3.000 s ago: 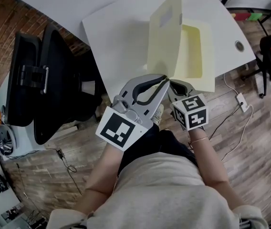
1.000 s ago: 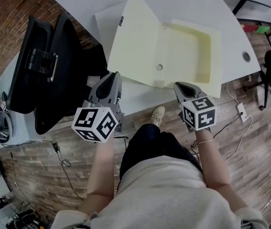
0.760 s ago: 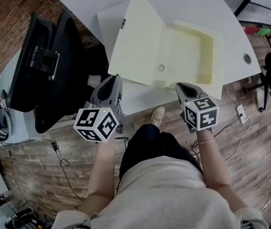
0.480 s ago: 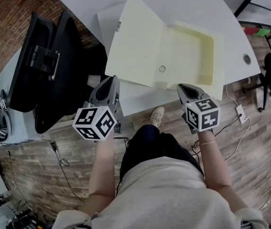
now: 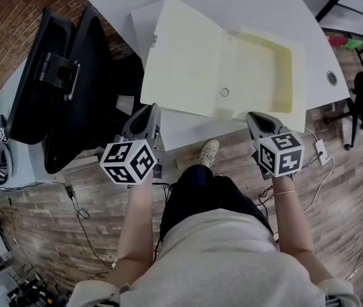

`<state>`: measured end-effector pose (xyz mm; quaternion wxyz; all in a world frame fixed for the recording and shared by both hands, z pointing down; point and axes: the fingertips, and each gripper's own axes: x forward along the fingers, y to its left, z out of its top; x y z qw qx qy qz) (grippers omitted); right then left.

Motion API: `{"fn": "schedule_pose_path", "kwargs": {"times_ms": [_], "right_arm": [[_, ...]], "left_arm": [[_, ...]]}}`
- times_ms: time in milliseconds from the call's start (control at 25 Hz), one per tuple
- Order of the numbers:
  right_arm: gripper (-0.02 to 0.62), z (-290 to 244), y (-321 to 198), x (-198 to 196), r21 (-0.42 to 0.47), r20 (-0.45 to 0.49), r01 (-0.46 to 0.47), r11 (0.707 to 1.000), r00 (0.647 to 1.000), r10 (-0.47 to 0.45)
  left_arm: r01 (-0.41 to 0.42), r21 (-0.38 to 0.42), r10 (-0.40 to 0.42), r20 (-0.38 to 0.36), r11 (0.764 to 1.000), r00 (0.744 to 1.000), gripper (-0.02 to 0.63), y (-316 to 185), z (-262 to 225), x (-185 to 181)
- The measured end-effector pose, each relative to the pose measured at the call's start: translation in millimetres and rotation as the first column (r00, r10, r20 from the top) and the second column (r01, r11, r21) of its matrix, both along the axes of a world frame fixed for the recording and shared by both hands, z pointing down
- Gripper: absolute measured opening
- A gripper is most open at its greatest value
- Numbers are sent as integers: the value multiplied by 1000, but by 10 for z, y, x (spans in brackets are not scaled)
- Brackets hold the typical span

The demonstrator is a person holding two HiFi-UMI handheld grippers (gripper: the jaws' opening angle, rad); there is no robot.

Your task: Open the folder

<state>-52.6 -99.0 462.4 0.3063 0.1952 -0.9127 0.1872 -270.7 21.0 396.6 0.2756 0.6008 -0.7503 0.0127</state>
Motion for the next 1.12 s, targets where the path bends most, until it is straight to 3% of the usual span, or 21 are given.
{"fn": "schedule_pose_path", "kwargs": {"times_ms": [720, 1120], "right_arm": [[21, 7, -67, 135, 13, -25, -26, 1000, 999, 27], [21, 4, -91, 151, 25, -33, -27, 999, 999, 28]], "left_arm": [[33, -52, -39, -104, 998, 994, 23, 198, 453, -61], [55, -72, -68, -196, 996, 978, 25, 275, 738, -117]]}}
